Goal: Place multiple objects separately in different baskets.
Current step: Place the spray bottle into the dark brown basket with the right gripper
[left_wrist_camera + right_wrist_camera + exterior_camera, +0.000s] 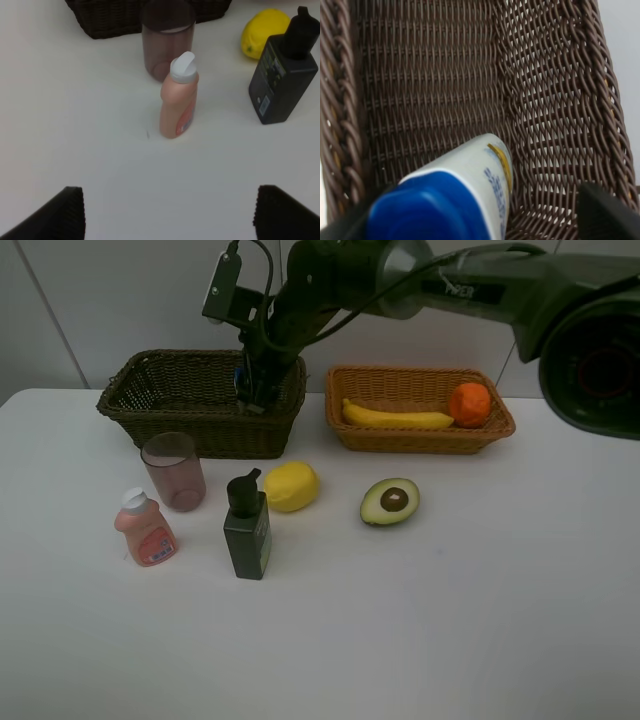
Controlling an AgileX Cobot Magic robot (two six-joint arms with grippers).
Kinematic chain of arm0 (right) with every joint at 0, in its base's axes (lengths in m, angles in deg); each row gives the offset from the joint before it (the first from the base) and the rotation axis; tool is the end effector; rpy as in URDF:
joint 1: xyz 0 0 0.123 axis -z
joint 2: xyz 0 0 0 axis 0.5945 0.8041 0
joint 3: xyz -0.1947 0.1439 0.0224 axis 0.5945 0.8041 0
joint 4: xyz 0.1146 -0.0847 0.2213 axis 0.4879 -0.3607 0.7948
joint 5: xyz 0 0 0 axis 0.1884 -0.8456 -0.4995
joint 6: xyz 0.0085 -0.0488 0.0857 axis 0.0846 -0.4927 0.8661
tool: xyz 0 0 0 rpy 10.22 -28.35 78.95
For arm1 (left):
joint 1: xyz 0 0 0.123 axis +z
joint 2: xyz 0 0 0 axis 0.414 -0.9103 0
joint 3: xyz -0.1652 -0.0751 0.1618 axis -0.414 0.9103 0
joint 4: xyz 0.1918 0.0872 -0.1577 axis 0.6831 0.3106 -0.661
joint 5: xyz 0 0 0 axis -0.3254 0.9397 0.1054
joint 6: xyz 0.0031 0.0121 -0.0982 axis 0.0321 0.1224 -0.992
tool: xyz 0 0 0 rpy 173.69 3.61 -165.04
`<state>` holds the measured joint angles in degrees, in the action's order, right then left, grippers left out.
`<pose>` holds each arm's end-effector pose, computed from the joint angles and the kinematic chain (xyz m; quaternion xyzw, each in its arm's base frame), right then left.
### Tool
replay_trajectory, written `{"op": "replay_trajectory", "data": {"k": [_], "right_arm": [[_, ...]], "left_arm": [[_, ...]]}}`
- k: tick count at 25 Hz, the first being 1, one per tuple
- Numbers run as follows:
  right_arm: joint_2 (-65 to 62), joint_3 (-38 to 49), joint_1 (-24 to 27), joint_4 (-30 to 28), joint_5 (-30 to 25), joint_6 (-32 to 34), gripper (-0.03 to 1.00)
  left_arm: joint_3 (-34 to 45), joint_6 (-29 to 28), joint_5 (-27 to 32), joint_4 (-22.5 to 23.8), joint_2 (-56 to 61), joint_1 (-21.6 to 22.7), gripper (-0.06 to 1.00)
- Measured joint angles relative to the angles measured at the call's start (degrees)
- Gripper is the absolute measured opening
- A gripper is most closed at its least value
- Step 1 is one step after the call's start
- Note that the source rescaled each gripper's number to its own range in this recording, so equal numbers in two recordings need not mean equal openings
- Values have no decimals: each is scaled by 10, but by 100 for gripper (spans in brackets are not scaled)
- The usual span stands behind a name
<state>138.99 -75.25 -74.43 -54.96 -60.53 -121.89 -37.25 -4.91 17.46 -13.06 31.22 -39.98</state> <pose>0.4150 0.3242 0.1629 -0.6588 0.6561 -0.0436 0.3657 0.0617 -0.0250 0.2493 0.1100 0.8780 -0.1104 0.4526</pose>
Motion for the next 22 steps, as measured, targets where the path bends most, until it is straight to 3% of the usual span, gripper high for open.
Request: {"op": "replay_trajectory", "data": {"k": [3, 10, 15, 22], "right_arm": [[0, 0, 0, 0, 0, 16, 73], [-1, 0, 0, 22, -11, 30, 76], [-3, 0, 0, 29, -30, 63, 86], [-25, 0, 0, 18, -52, 69, 88]], "left_arm": [[0, 0, 0, 0, 0, 0, 90], [0, 0, 0, 0, 0, 0, 90], [0, 0, 0, 0, 0, 0, 90], [0, 0, 0, 0, 0, 0, 90]]}}
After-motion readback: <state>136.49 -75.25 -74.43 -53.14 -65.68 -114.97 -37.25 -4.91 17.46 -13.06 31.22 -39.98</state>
